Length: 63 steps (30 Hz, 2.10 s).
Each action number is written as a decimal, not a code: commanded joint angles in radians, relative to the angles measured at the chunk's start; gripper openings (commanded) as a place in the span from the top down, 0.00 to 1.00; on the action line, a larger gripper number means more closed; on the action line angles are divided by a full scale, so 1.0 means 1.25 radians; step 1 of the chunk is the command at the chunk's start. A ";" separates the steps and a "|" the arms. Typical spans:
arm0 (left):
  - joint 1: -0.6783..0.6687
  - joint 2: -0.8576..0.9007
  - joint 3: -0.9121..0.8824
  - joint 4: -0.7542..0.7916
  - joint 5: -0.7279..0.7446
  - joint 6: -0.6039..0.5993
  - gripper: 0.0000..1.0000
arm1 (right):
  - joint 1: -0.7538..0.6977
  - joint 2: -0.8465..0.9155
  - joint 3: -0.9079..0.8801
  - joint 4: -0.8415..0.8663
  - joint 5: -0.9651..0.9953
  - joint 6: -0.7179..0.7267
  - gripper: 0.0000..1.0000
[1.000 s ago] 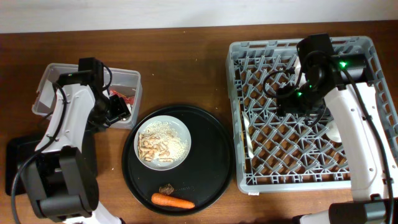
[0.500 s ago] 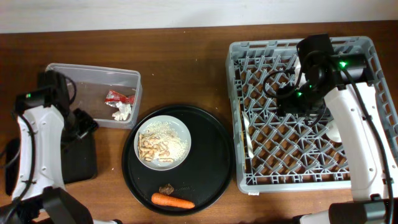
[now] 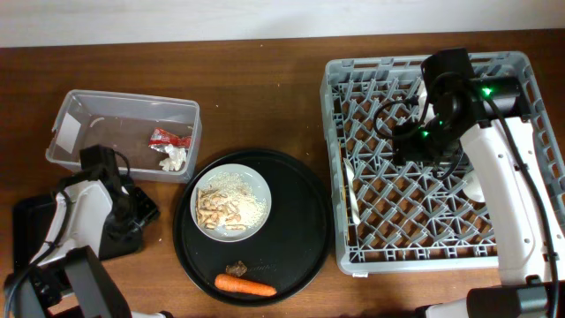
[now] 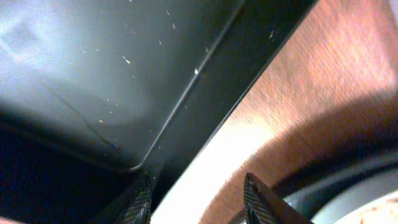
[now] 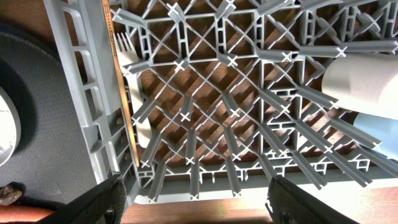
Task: Sort waste into correct bins and load items into the dishwasher rack
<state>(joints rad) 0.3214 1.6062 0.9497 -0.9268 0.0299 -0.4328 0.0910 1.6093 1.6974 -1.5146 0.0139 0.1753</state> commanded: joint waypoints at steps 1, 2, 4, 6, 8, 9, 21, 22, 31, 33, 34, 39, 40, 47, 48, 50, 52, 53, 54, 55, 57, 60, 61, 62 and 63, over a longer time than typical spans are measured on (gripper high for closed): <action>0.001 -0.002 -0.023 -0.043 0.082 0.059 0.53 | -0.007 0.002 -0.003 0.000 -0.002 -0.005 0.24; 0.001 -0.002 -0.023 -0.051 0.109 0.085 0.53 | -0.006 0.002 -0.003 0.000 -0.002 -0.005 0.24; 0.001 -0.002 -0.023 -0.055 0.161 0.143 0.53 | -0.006 0.002 -0.003 0.000 -0.002 -0.005 0.24; 0.001 -0.002 -0.023 -0.055 0.173 0.168 0.53 | -0.006 0.002 -0.003 0.000 -0.002 -0.005 0.24; 0.001 -0.002 -0.023 -0.055 0.198 0.199 0.53 | -0.007 0.002 -0.003 0.000 -0.002 -0.005 0.24; 0.001 -0.005 -0.021 -0.055 0.198 0.199 0.53 | -0.006 0.001 -0.003 0.000 -0.002 -0.005 0.24; 0.026 -0.197 0.038 -0.076 -0.114 -0.069 0.42 | -0.007 0.001 -0.003 0.000 -0.001 -0.006 0.24; 0.045 -0.188 0.038 -0.063 -0.125 -0.075 0.43 | -0.007 0.002 -0.003 0.000 -0.001 -0.006 0.24; 0.363 -0.111 0.038 0.074 -0.094 -0.094 0.74 | -0.006 0.002 -0.003 0.000 -0.002 -0.006 0.23; 0.366 -0.053 0.038 0.121 -0.097 -0.116 0.80 | -0.006 0.002 -0.003 -0.002 -0.002 -0.006 0.23; 0.366 -0.018 0.038 0.153 -0.096 -0.121 0.84 | -0.006 0.001 -0.003 -0.004 -0.002 -0.006 0.23; 0.366 0.105 0.038 0.328 -0.093 -0.121 0.99 | -0.006 0.002 -0.003 -0.005 -0.002 -0.005 0.23; 0.365 0.133 0.038 0.367 -0.090 -0.121 0.99 | -0.006 0.001 -0.003 -0.007 -0.002 -0.006 0.23; 0.348 0.217 0.038 0.649 0.137 -0.089 1.00 | -0.006 0.001 -0.003 -0.013 -0.002 -0.005 0.23; 0.334 0.217 0.038 0.689 0.160 -0.087 1.00 | -0.006 0.001 -0.003 -0.013 -0.002 -0.005 0.23; 0.294 0.217 0.039 0.761 0.186 -0.048 1.00 | -0.006 0.001 -0.003 -0.013 -0.002 -0.005 0.23; 0.260 0.217 0.040 0.766 0.186 -0.047 0.99 | -0.006 0.002 -0.003 -0.013 -0.002 -0.005 0.23; 0.249 0.217 0.040 0.765 0.187 -0.047 1.00 | -0.006 0.002 -0.003 -0.013 -0.002 -0.005 0.23; 0.244 0.217 0.041 0.760 0.193 -0.047 1.00 | -0.006 0.001 -0.003 -0.013 -0.002 -0.005 0.23; 0.244 0.216 0.042 0.751 0.202 -0.047 0.99 | -0.006 0.002 -0.003 -0.013 -0.002 -0.005 0.23; 0.248 0.203 0.052 0.692 0.217 -0.041 0.99 | -0.006 0.002 -0.003 -0.013 -0.002 -0.005 0.23; 0.248 0.139 0.068 0.543 0.247 -0.035 0.99 | -0.006 0.002 -0.003 -0.013 -0.002 -0.005 0.23; 0.247 0.103 0.068 0.482 0.297 -0.035 0.99 | -0.006 0.002 -0.003 -0.013 -0.002 -0.005 0.23; 0.244 0.067 0.068 0.413 0.352 -0.035 1.00 | -0.006 0.002 -0.003 -0.013 -0.002 -0.005 0.23; 0.236 0.039 0.068 0.349 0.391 -0.035 1.00 | -0.006 0.001 -0.003 -0.013 -0.002 -0.005 0.23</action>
<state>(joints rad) 0.6258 1.7657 1.0203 -0.3820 0.3630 -0.4942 0.0910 1.6093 1.6974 -1.5295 0.0143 0.1757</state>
